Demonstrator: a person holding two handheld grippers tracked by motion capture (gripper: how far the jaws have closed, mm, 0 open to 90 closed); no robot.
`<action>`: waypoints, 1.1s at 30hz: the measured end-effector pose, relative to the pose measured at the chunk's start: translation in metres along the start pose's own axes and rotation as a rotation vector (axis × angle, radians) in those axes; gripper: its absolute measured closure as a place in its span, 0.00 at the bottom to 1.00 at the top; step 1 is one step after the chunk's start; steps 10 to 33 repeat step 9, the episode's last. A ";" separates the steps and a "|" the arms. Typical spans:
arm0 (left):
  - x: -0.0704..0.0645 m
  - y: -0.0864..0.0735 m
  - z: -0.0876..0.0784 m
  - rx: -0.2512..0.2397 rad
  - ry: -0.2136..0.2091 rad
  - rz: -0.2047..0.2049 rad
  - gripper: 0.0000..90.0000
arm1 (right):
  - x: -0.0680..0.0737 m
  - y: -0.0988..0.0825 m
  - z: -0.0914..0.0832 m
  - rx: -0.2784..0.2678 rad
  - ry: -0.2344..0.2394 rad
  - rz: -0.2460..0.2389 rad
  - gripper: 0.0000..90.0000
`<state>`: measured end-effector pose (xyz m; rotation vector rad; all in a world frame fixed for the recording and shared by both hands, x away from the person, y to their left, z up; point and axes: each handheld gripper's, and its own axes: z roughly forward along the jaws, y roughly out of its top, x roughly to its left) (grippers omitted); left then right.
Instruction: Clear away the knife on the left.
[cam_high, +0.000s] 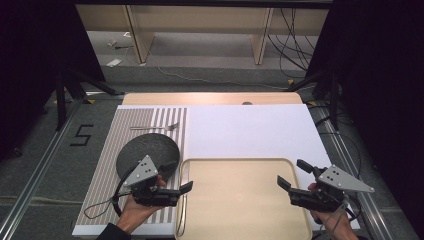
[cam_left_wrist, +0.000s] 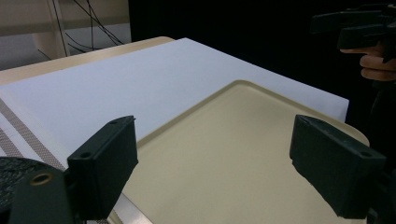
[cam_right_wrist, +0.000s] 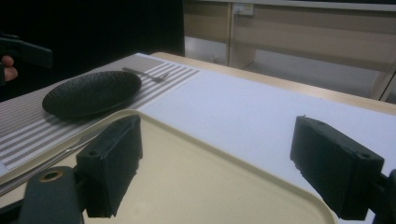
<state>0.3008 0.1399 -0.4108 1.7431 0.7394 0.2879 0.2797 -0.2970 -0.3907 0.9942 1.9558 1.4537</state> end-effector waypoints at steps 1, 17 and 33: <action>0.000 0.000 0.000 0.003 -0.001 0.002 0.16 | 0.000 0.000 0.000 -0.001 0.000 0.000 0.20; -0.001 -0.001 0.003 0.025 -0.006 0.003 0.16 | 0.000 0.000 0.000 0.000 0.000 -0.001 0.20; -0.001 -0.001 0.003 0.025 -0.006 0.003 0.16 | 0.000 0.000 0.000 0.000 0.000 -0.001 0.20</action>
